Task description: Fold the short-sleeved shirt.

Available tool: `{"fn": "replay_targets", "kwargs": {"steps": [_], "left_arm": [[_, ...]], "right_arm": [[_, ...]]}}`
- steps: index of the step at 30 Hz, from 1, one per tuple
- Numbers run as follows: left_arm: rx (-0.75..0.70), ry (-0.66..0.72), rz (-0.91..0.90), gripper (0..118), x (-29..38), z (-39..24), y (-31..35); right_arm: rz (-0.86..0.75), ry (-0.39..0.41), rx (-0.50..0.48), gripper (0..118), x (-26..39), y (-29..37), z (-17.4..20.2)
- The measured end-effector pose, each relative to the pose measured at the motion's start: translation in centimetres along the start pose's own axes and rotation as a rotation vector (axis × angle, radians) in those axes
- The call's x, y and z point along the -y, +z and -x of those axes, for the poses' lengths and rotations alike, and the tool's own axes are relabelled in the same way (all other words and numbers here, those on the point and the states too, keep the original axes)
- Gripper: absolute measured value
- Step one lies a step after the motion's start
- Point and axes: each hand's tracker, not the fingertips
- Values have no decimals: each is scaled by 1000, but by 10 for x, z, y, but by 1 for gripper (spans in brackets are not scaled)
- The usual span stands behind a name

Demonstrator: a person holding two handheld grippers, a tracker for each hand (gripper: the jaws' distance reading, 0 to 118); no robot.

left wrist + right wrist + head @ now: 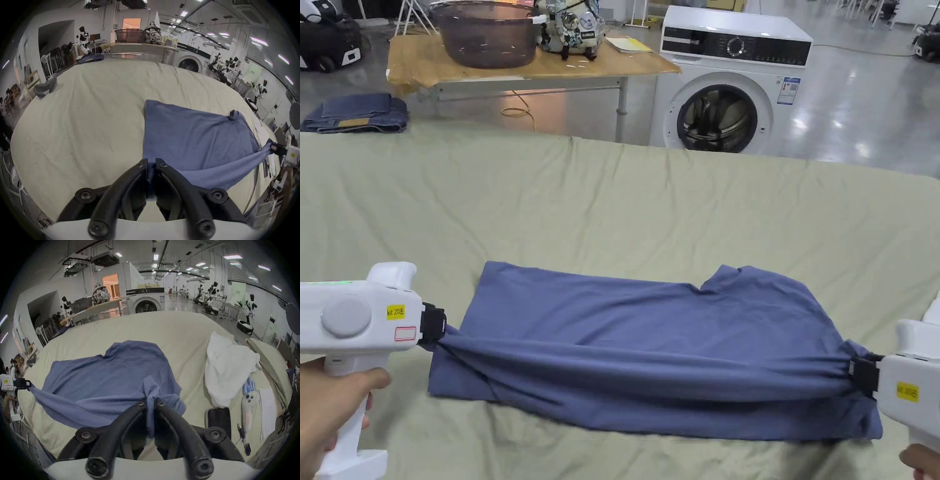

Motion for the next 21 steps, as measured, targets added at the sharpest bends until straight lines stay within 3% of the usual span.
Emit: {"fn": "replay_targets", "kwargs": {"steps": [15,17,18,19,21], "left_arm": [[-39,-24,141,3,-20,-13,-76],[-36,-18,143,6,-20,-13,-73],[-36,-18,135,17,-21,-13,-70],[-29,-19,113,17,-21,-13,-64],[-27,-33,75,33,-23,-16,-51]], "right_arm": [[124,20,60,8,-12,-94,2],[122,19,61,19,-12,-89,3],[112,22,64,41,-13,-86,5],[90,28,74,41,-14,-81,7],[39,36,84,62,-17,-72,11]]}}
